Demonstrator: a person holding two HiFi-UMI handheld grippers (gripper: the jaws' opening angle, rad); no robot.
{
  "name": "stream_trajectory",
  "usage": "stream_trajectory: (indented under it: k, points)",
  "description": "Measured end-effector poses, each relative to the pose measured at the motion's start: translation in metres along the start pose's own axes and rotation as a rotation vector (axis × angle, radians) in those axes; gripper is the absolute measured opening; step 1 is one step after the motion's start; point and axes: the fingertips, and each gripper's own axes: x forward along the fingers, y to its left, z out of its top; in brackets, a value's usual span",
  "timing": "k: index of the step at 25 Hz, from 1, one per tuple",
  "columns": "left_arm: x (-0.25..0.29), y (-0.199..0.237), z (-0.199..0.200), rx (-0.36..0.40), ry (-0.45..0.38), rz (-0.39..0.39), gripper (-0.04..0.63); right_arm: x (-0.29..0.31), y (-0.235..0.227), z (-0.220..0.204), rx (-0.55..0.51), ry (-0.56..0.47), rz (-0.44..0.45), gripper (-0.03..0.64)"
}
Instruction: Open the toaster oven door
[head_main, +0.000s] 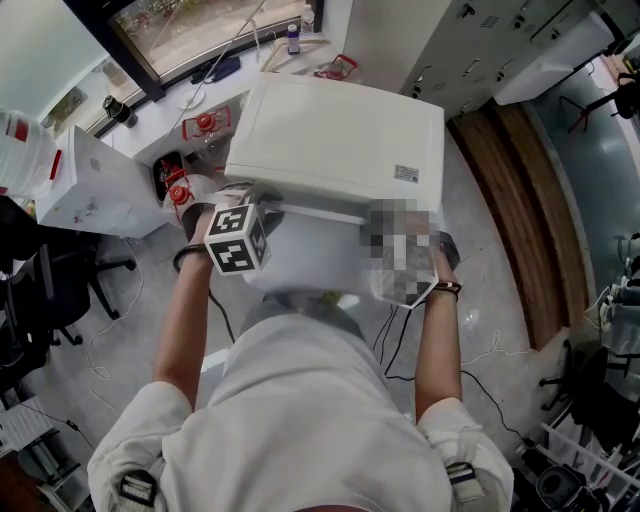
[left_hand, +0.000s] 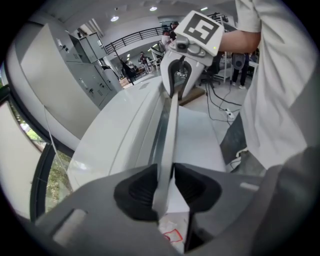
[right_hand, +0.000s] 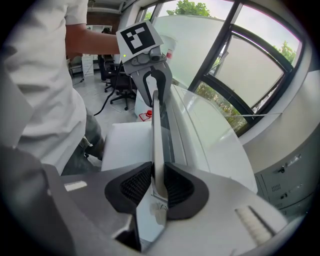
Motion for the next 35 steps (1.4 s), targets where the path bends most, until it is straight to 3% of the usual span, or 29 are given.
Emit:
stream_trajectory:
  k: [12, 22, 35]
  points:
    - [0.001, -0.005, 0.003, 0.029, 0.052, -0.008, 0.094, -0.003, 0.003, -0.003, -0.008, -0.013, 0.005, 0.075]
    - [0.003, -0.016, 0.000, 0.007, 0.096, 0.002, 0.092, -0.005, 0.015, -0.004, -0.011, -0.066, 0.029, 0.072]
    - [-0.002, -0.060, -0.007, 0.094, 0.041, -0.054, 0.072, -0.004, 0.057, -0.004, 0.034, 0.014, -0.004, 0.072]
